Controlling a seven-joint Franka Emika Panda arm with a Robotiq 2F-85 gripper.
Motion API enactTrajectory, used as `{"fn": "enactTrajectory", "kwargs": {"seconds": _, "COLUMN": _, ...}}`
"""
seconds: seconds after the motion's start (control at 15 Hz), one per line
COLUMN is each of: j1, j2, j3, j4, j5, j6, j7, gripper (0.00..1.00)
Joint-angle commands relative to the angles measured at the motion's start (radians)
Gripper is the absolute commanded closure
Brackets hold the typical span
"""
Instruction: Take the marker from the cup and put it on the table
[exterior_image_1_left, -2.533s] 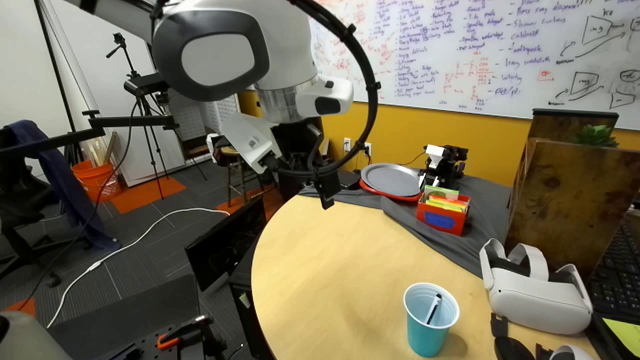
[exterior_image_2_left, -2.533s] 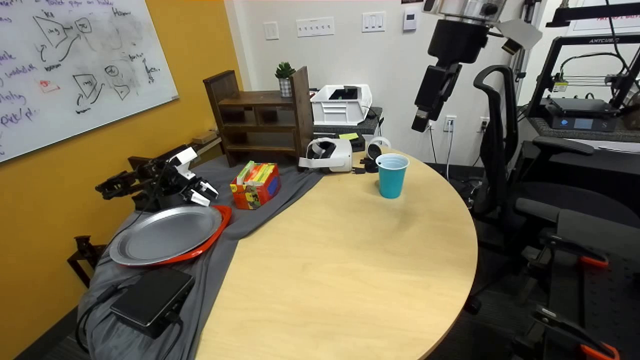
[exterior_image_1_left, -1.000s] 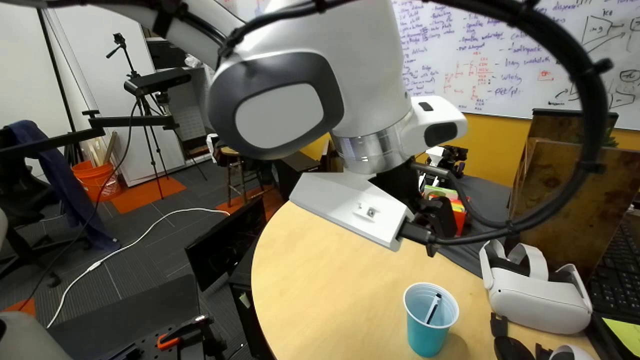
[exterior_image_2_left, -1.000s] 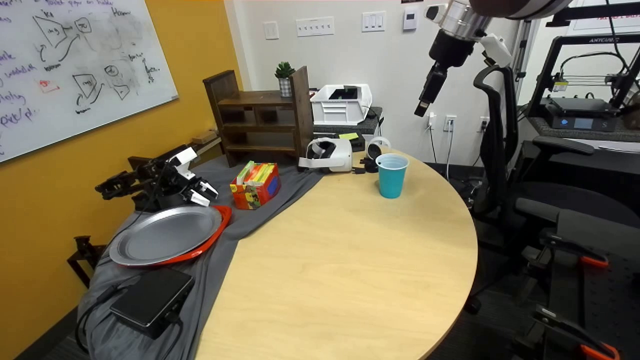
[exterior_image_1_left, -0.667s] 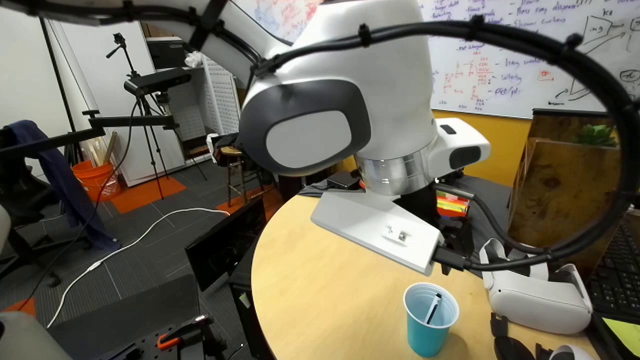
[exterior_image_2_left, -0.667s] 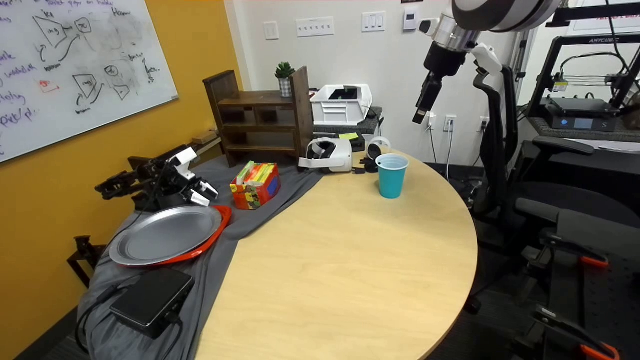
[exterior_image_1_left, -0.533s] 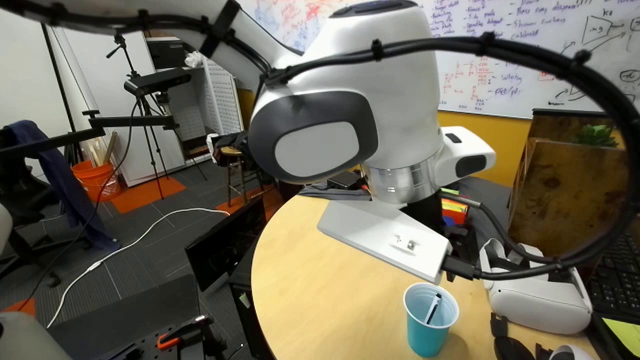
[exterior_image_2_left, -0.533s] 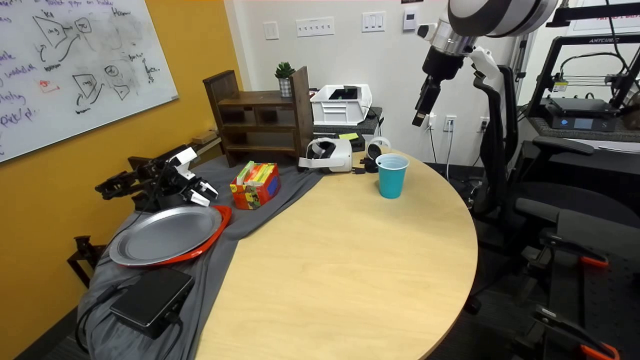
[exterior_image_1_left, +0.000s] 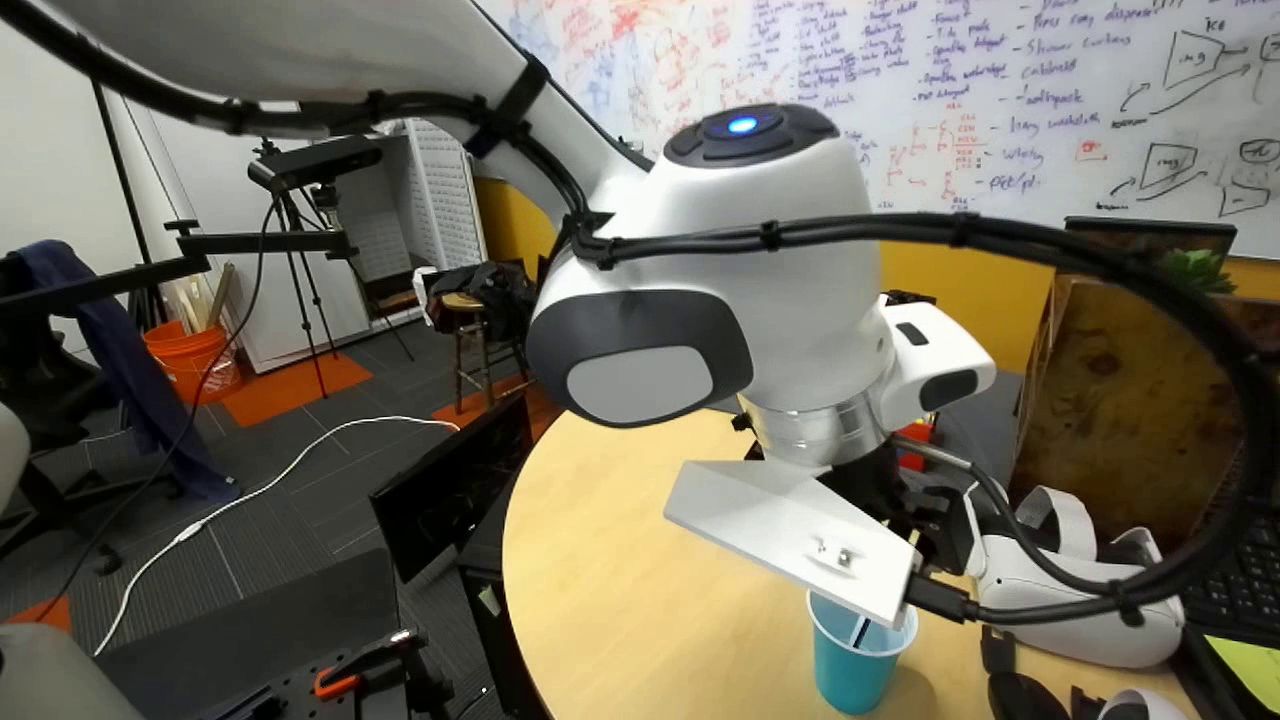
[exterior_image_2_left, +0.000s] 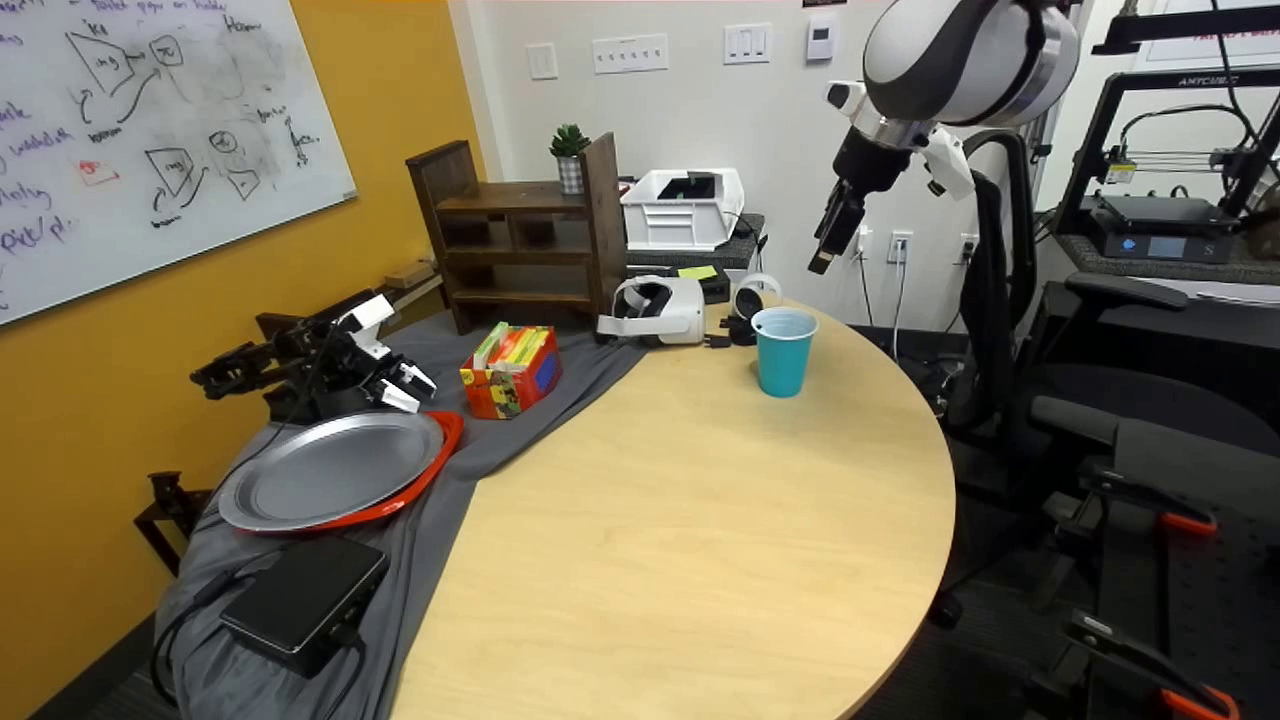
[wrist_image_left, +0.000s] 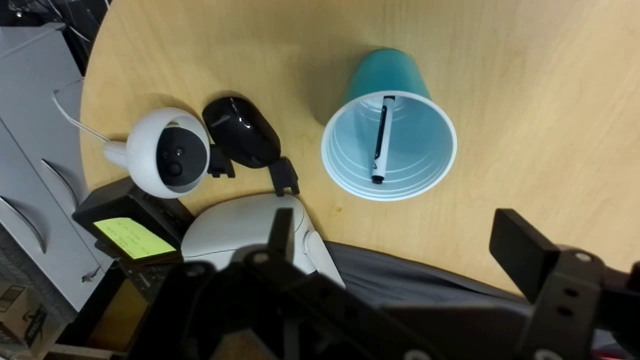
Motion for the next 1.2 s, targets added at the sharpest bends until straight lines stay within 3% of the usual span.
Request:
{"fn": "enactTrajectory", "kwargs": {"seconds": 0.0, "j1": -0.018, "j2": 0.054, "j3": 0.029, "j4": 0.027, "j5": 0.116, "j6": 0.026, "j7": -0.101, "gripper": 0.00}}
{"fn": "enactTrajectory", "kwargs": {"seconds": 0.33, "j1": -0.016, "j2": 0.091, "j3": 0.031, "j4": 0.033, "j5": 0.178, "j6": 0.026, "j7": -0.148, "gripper": 0.00}}
{"fn": "enactTrajectory", "kwargs": {"seconds": 1.13, "j1": -0.004, "j2": 0.112, "j3": 0.034, "j4": 0.031, "j5": 0.179, "j6": 0.024, "j7": -0.128, "gripper": 0.00}}
